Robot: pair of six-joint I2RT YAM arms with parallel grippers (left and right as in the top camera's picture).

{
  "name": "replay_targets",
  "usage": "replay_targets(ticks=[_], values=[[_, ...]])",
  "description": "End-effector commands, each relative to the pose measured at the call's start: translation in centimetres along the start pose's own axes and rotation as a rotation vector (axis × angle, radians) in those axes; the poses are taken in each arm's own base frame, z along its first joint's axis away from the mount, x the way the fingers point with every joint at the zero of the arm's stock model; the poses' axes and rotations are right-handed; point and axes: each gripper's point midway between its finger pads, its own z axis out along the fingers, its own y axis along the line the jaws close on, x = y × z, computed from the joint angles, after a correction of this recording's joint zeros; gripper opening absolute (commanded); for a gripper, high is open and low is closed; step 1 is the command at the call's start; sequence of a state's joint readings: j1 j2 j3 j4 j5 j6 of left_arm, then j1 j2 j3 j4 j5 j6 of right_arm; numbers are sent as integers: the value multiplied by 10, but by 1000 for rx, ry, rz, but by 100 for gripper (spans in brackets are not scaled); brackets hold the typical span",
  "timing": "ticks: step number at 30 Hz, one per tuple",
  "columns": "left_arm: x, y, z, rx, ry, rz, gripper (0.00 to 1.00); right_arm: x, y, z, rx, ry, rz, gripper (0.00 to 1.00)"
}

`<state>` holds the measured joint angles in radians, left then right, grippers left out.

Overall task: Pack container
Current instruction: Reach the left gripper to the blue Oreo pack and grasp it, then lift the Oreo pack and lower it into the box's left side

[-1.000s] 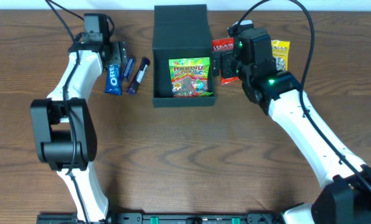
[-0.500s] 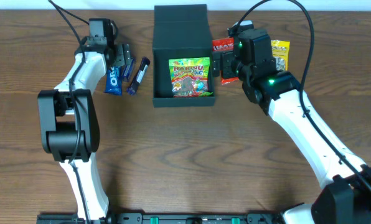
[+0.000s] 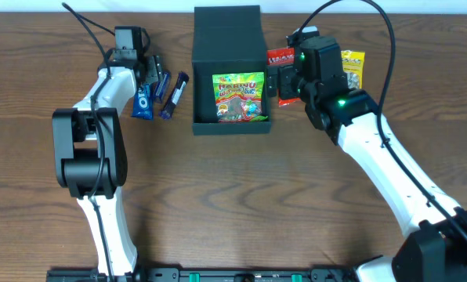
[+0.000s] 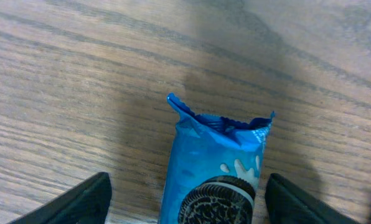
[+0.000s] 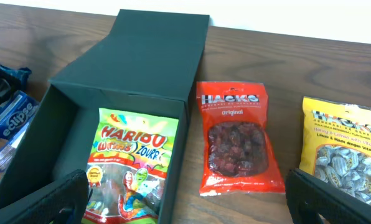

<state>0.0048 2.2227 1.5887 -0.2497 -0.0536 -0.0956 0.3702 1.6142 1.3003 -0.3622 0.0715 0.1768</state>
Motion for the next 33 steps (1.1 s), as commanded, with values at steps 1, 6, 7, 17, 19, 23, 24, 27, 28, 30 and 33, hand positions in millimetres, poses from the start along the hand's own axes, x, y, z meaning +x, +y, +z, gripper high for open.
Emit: replay_targets(ticks=[1,6,7,17,19,23,24,27,28,30,33], values=[[-5,3,3,-13,-12,-13,73,-6,-6,-5,14,-17,-1,99],[3,4,10,-10,11,-15,62,-6,-6,-5,14,-16,-2,99],[3,4,10,-7,12,-15,62,-5,-6,-5,14,-14,-2,99],[8,3,11,-2,31,-12,51,0,-7,-4,18,7,-4,99],[9,2,11,2,36,-12,51,0,-7,-4,18,7,-4,99],[12,1,12,10,43,-12,49,0,-7,-5,18,8,-4,99],[13,1,14,10,47,-12,48,0,-7,-5,18,8,-4,99],[16,1,15,9,55,-11,45,0,-7,-5,19,9,-4,99],[15,1,15,9,54,-11,43,0,-7,-5,19,9,-4,99],[16,1,15,8,56,-10,40,0,-7,-5,19,8,-4,99],[16,1,15,8,57,-18,31,-1,-12,-5,43,4,-2,99]])
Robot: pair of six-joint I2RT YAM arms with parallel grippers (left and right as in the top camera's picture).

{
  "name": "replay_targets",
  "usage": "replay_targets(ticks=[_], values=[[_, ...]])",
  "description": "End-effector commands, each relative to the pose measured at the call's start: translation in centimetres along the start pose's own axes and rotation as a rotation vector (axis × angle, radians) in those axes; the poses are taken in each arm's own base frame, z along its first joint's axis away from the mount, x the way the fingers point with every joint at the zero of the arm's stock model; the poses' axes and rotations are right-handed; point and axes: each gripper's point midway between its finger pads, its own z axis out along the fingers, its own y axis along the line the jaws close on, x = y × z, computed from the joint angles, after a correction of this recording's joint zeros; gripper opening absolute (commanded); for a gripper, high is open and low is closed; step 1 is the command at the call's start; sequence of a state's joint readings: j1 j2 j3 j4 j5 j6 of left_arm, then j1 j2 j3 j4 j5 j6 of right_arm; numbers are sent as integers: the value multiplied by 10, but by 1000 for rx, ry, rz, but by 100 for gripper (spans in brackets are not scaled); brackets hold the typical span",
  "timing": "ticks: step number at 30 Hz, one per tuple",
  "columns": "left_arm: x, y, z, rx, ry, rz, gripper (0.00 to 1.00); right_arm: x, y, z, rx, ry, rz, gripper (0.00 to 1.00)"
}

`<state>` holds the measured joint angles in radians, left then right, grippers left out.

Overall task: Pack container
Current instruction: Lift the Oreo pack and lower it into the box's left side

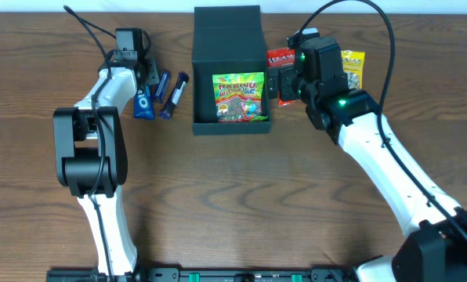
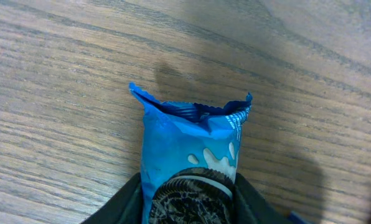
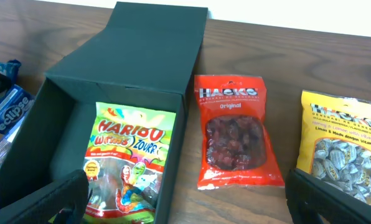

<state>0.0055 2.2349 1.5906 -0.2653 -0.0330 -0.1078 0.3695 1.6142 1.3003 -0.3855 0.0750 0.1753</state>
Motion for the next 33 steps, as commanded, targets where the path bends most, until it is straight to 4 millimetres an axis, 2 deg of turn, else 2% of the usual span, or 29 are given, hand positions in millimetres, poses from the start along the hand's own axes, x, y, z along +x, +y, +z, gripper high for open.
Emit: replay_targets(ticks=[1,6,8,10,15,19,21,24,28,31,33], values=[[7,4,10,-8,28,-15,30,-7,-13,-5,48,-20,3,99],[2,4,5,-7,18,-32,18,-8,-32,-5,86,-18,25,99],[-7,3,-5,-7,-4,-33,11,-7,-42,-5,103,-12,38,99],[-23,4,-21,-9,-46,-37,6,-6,-53,-6,122,-7,56,99],[-57,4,-66,-4,-148,-46,6,-6,-71,-8,152,-6,104,99],[-77,-5,-106,19,-219,-42,6,-6,-80,-10,168,-5,117,99],[-81,-11,-121,30,-234,-34,6,-6,-82,-10,171,-2,119,99],[-75,-29,-136,59,-218,-7,6,-5,-83,-10,174,0,121,99],[-51,-71,-145,104,-160,55,6,-3,-84,-10,176,10,121,99],[-31,-115,-151,159,-124,41,6,1,-86,-11,182,25,128,99],[-22,-137,-156,189,-114,15,6,4,-89,-11,187,36,139,99]])
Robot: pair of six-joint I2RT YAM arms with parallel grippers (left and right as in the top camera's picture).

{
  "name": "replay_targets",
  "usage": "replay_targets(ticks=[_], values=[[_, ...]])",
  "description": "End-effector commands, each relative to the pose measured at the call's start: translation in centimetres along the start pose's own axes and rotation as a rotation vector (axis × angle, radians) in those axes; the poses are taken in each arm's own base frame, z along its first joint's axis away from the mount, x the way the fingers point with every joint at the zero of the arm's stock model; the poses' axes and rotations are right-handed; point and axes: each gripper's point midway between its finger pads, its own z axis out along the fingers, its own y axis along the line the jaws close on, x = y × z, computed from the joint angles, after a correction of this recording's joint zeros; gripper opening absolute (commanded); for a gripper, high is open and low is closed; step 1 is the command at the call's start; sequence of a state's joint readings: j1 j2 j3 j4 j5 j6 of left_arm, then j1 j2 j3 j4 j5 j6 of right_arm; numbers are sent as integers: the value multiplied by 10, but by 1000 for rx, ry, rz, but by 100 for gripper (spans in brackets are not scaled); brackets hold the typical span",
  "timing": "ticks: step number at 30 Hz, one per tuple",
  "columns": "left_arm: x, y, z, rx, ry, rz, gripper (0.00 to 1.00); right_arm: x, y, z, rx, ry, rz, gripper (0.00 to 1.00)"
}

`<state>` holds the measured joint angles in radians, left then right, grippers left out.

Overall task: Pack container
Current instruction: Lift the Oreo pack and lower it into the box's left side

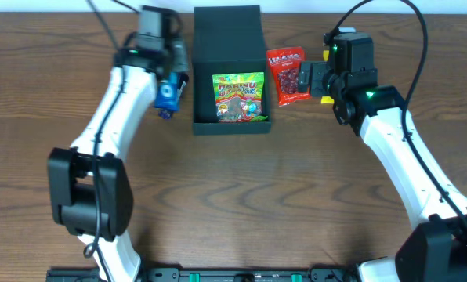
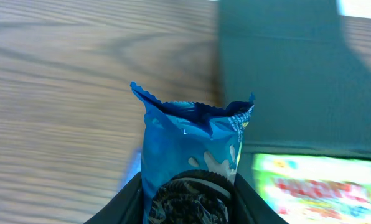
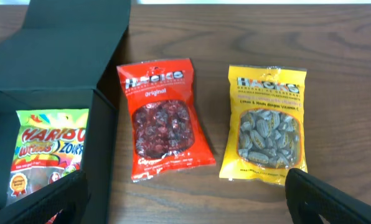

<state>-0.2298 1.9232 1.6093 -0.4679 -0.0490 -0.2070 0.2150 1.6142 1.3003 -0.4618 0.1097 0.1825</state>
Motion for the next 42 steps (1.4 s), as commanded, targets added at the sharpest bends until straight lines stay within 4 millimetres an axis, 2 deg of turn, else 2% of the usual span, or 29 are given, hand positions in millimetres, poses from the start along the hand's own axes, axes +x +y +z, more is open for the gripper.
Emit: replay_targets(ticks=[1,4,5,11,14,18,19,20,21,23,25,28,32,36,42], values=[[4,-37,-6,47,-5,-84,6,-6,-11,-8,26,-14,45,99],[15,-64,-5,65,4,-94,6,0,-15,-8,33,8,46,99],[19,-68,-1,46,0,-81,6,2,-15,-8,36,17,46,99],[38,-71,32,11,28,-67,6,11,-17,-8,42,55,41,99],[48,-69,36,-2,63,-79,6,17,-18,-9,47,78,38,99],[48,-68,36,-11,64,-77,6,20,-18,-9,49,89,37,99],[48,-68,36,-11,64,-77,13,20,-18,-9,49,89,37,99],[48,-68,36,-11,64,-76,34,20,-18,-9,49,89,37,99],[48,-68,36,-10,62,-77,50,20,-18,-9,49,89,37,99],[45,-69,36,-5,51,-79,52,20,-18,-9,49,89,37,99],[40,-71,36,3,34,-83,60,20,-18,-9,49,89,37,99],[32,-73,32,14,12,-88,61,20,-18,-9,49,89,37,99],[16,-74,17,22,-34,-95,61,20,-18,-9,50,89,37,99],[-1,-66,0,10,-83,-84,61,18,-18,-9,48,83,38,99],[-23,-46,-19,-4,-134,-45,62,3,-16,-3,41,18,45,99]])
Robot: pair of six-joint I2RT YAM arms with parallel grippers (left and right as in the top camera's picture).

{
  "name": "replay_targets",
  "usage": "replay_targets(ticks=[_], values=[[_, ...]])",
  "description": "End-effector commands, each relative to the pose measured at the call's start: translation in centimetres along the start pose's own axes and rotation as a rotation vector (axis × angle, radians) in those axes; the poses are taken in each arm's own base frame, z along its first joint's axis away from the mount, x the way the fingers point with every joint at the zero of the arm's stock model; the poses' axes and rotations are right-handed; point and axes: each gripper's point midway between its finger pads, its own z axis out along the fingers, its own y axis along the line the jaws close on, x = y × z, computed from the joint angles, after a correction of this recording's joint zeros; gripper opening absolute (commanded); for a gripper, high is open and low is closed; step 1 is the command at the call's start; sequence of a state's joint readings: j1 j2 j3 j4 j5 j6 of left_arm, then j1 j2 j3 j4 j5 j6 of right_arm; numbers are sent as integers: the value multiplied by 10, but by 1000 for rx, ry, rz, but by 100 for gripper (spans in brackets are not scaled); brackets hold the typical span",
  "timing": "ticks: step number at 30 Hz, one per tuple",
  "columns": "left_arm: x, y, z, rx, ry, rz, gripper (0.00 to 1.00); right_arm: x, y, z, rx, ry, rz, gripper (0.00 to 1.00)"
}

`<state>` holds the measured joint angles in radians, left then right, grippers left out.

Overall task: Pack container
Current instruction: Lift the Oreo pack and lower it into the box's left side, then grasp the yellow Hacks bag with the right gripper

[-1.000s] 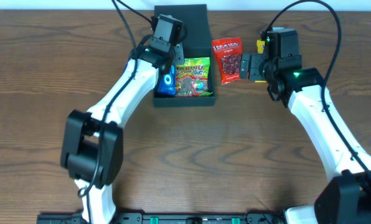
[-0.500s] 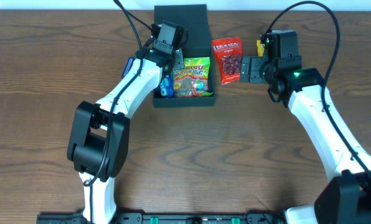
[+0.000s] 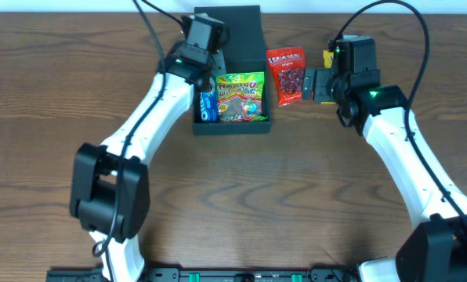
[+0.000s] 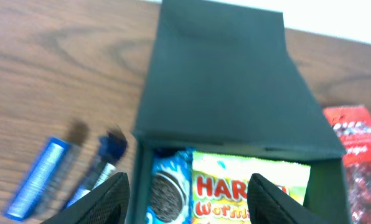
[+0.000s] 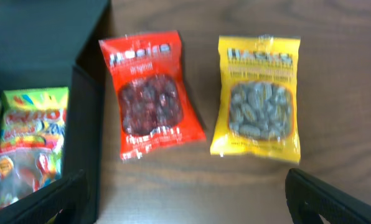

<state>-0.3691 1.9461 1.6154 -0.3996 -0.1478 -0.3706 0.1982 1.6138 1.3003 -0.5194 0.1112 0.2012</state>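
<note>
The black box [image 3: 227,23] stands open at the table's far middle. Inside it a Haribo bag [image 4: 248,193] lies flat, and a blue Oreo pack [image 4: 167,199] lies against the box's left wall. My left gripper [image 4: 192,208] hangs open above the box with nothing between its fingers. A red Hacks bag [image 5: 149,93] and a yellow Hacks bag [image 5: 259,93] lie side by side on the table right of the box. My right gripper [image 5: 185,205] is open and empty, just in front of those two bags.
Two blue gum packs [image 4: 39,180] [image 4: 101,165] lie on the wood left of the box. The box's lid [image 4: 223,68] is folded back toward the far table edge. In the overhead view my right arm [image 3: 390,133] covers most of the yellow bag.
My left gripper was shut on the Oreo pack beside the box's left side. Now the pack lies in the box left of the Haribo bag, and the gripper is open above it.
My left gripper stood open around the Oreo pack on the table left of the box, then shut on it. Then it held the pack up near the box, and now the pack is inside, released. My right gripper stayed open, shifting from the box's edge to the two Hacks bags.
</note>
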Motion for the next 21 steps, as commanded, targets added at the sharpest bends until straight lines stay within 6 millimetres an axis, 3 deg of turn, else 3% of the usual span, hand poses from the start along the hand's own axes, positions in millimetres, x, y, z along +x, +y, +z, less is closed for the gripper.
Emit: replay_targets(ticks=[1,9,21], values=[[-31,14,-18,-22,-75,28,62,-13,-7,-1,22,-50,23,99],[-38,34,-18,-54,-74,40,62,-22,-50,34,167,-90,73,98],[-37,35,-18,-56,-70,64,62,23,-109,113,261,29,183,88]])
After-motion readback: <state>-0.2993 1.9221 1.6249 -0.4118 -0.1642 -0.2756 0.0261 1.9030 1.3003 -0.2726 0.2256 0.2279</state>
